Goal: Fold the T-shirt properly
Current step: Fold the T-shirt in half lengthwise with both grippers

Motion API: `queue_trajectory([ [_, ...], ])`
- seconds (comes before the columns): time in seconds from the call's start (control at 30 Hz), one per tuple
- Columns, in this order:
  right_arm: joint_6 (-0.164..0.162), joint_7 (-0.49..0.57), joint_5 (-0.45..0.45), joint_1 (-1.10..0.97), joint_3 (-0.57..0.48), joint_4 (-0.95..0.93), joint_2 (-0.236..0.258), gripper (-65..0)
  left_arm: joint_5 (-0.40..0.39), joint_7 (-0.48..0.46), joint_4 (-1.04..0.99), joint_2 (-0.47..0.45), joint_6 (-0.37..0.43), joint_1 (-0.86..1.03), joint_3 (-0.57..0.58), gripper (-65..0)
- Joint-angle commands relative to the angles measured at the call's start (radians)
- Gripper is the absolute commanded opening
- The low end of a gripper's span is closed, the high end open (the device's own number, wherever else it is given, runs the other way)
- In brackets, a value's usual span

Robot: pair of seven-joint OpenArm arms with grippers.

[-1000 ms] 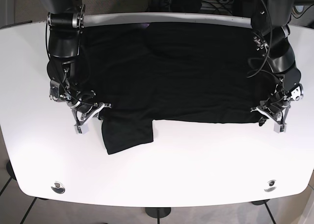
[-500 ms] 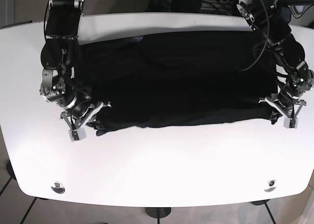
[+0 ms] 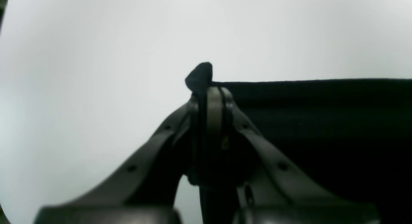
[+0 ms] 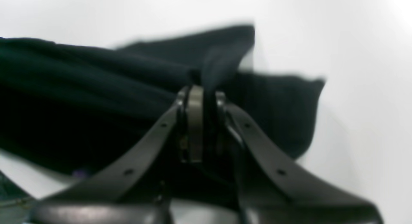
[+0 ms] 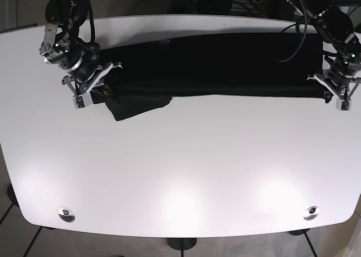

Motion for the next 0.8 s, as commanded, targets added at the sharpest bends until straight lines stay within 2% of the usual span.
queue_trajectory([
  [0.03,-0.005,0.023,-0.004,-0.008,0.010,0.019,0.012,-62.9,0.011,-0.015,0.023,-0.023,0.007,0.026,-0.001,-65.0],
  [0.1,-0.005,0.023,-0.004,-0.028,0.010,0.019,0.012,-60.9,0.011,-0.015,0.023,-0.023,0.007,0.058,-0.001,-62.2],
  [0.2,-0.008,0.022,-0.004,-0.052,0.010,0.025,0.012,-40.9,0.011,-0.015,0.023,-0.025,0.007,0.102,0.014,-43.1],
  [0.23,-0.006,0.022,-0.004,-0.060,0.010,0.039,0.012,-30.8,0.011,-0.015,0.023,-0.026,0.007,0.113,0.023,-36.7],
  [0.3,-0.005,0.022,-0.004,-0.060,0.010,0.074,0.012,-19.8,0.011,-0.015,0.023,-0.030,0.007,0.113,0.023,-34.2],
  [0.4,-0.005,0.022,-0.002,0.011,0.004,0.073,0.009,-19.2,0.005,-0.015,0.104,-0.037,0.007,0.112,0.023,-35.8],
  [0.5,-0.006,0.017,-0.013,0.121,-0.009,-0.009,-0.014,-19.2,0.005,-0.015,0.161,-0.019,0.007,0.109,0.023,-38.6],
  [0.57,-0.006,0.017,-0.013,0.198,-0.012,-0.122,-0.016,-19.2,0.005,-0.015,0.159,-0.007,0.007,0.106,0.023,-40.4],
  [0.8,-0.005,0.043,-0.014,0.370,-0.013,-0.478,-0.016,-19.2,0.011,-0.018,0.155,0.035,0.007,0.110,0.025,-40.6],
])
